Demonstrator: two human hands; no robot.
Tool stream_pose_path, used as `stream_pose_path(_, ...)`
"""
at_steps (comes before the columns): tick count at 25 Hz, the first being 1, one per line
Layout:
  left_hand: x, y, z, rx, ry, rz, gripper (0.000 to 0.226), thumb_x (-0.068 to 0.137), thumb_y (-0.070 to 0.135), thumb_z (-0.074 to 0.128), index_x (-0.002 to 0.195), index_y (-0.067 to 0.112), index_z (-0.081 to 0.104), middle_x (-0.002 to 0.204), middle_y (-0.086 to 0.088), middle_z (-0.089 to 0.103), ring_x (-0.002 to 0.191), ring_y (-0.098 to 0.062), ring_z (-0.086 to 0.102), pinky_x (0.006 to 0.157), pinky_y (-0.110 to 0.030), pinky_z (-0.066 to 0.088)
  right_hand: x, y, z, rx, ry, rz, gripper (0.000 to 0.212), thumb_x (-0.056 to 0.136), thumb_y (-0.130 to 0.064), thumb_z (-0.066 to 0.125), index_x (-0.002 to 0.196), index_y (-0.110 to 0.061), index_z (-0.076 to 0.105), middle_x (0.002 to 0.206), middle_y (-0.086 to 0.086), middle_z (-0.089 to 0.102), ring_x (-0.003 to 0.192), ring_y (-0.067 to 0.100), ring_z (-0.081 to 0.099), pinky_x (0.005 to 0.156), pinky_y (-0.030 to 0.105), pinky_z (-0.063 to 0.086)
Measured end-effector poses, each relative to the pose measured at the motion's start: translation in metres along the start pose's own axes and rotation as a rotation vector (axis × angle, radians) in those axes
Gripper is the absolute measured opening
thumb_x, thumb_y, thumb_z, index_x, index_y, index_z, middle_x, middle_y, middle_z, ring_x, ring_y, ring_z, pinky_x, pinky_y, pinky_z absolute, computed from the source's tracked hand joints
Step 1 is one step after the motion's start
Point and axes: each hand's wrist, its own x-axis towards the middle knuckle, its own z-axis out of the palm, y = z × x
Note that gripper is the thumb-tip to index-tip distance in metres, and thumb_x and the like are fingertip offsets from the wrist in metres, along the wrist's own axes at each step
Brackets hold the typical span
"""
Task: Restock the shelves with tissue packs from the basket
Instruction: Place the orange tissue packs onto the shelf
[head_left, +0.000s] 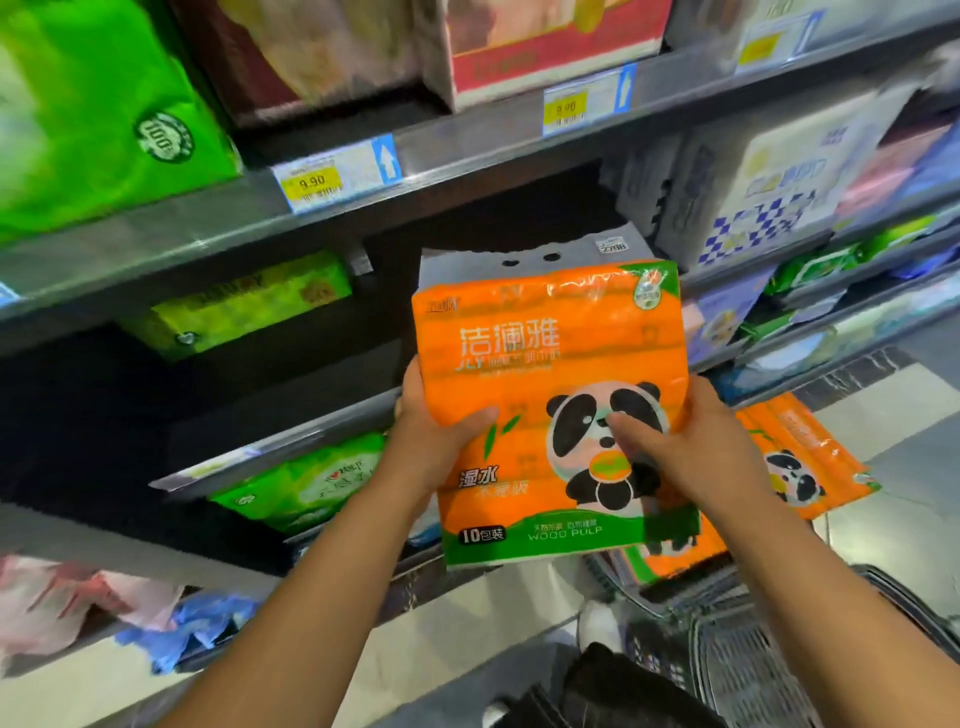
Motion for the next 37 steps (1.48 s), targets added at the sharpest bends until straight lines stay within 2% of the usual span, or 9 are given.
stream_pose_path(6,0.029,0.024,0.017,0.001,0.042,0.025,0.070,0.063,0.039,0.082,0.113,0.061,0.038,0.127,0.008,0.056,0.114,-0.017,0.058,0.092,-0.053,0.051,0.054,-0.004,-0.014,-0.021,-0.048,-0.011,0.056,0.069,-0.063,0.073,0.108,-0.028,0.051,0.102,-0.004,0.065,0.093,0.023,0.062,0.075,0.039,0.049)
stream_pose_path(10,0.058,0.035,0.041,-0.006,0.145,-0.061,0.088,0.068,0.036,0.086,0.135,0.040,0.028,0.129,0.006,0.053,0.113,-0.019,0.057,0.094,-0.052,0.050,0.102,0.000,-0.029,-0.047,-0.096,-0.032,0.067,0.065,-0.066,0.075,0.112,-0.026,0.050,0.099,-0.003,0.065,0.090,0.024,0.063,0.073,0.039,0.050)
stream_pose_path(14,0.087,0.042,0.065,-0.019,0.154,-0.094,0.078,0.062,0.032,0.088,0.120,0.049,0.038,0.119,0.008,0.061,0.107,-0.017,0.062,0.094,-0.052,0.051,0.154,0.008,-0.040,0.000,-0.139,-0.102,0.073,0.063,-0.055,0.083,0.121,-0.026,0.049,0.104,-0.004,0.064,0.097,0.023,0.063,0.079,0.042,0.052)
stream_pose_path(18,0.115,0.043,0.080,-0.030,0.131,-0.106,0.087,0.073,0.013,0.082,0.135,0.045,0.031,0.125,0.006,0.059,0.113,-0.020,0.058,0.095,-0.050,0.048,0.196,0.022,-0.047,0.120,-0.191,-0.248,0.069,0.058,-0.044,0.086,0.117,-0.032,0.053,0.108,-0.005,0.065,0.101,0.021,0.061,0.084,0.047,0.052)
stream_pose_path(24,0.141,0.054,0.104,-0.032,0.330,-0.133,0.082,0.073,0.016,0.082,0.136,0.033,0.032,0.120,0.004,0.058,0.111,-0.022,0.058,0.089,-0.049,0.050,0.241,0.031,-0.036,0.187,-0.226,-0.288,0.090,0.047,-0.042,0.084,0.127,-0.042,0.042,0.118,0.005,0.053,0.109,0.026,0.055,0.092,0.049,0.050)
stream_pose_path(27,0.162,0.062,0.105,-0.012,0.429,-0.135,0.072,0.074,0.021,0.082,0.128,0.033,0.036,0.103,0.012,0.059,0.108,-0.021,0.058,0.093,-0.053,0.048,0.258,0.027,-0.033,0.200,-0.172,-0.299,0.092,0.044,-0.047,0.081,0.127,-0.036,0.044,0.120,0.002,0.057,0.111,0.025,0.056,0.092,0.048,0.050)
stream_pose_path(31,0.178,0.057,0.111,0.043,0.367,-0.111,0.081,0.062,0.029,0.086,0.128,0.037,0.041,0.123,0.004,0.060,0.111,-0.022,0.059,0.095,-0.054,0.049,0.283,0.019,-0.033,0.190,-0.105,-0.302,0.073,0.059,-0.017,0.089,0.122,-0.018,0.053,0.117,0.001,0.059,0.109,0.019,0.056,0.095,0.037,0.049)
stream_pose_path(34,0.186,0.052,0.114,0.215,0.275,-0.073,0.094,0.069,0.034,0.084,0.143,0.042,0.027,0.141,0.001,0.043,0.123,-0.020,0.050,0.102,-0.047,0.044,0.298,0.018,-0.027,0.130,-0.070,-0.303,0.075,0.059,-0.013,0.090,0.124,-0.014,0.052,0.123,0.007,0.056,0.113,0.025,0.053,0.101,0.043,0.044)
stream_pose_path(37,0.198,0.052,0.109,0.334,0.256,-0.007,0.090,0.077,0.034,0.079,0.148,0.030,0.024,0.143,-0.002,0.033,0.125,-0.018,0.044,0.102,-0.038,0.042,0.306,0.023,-0.018,0.153,-0.057,-0.296,0.077,0.061,-0.013,0.089,0.126,-0.014,0.048,0.125,0.005,0.054,0.114,0.023,0.053,0.101,0.040,0.044)
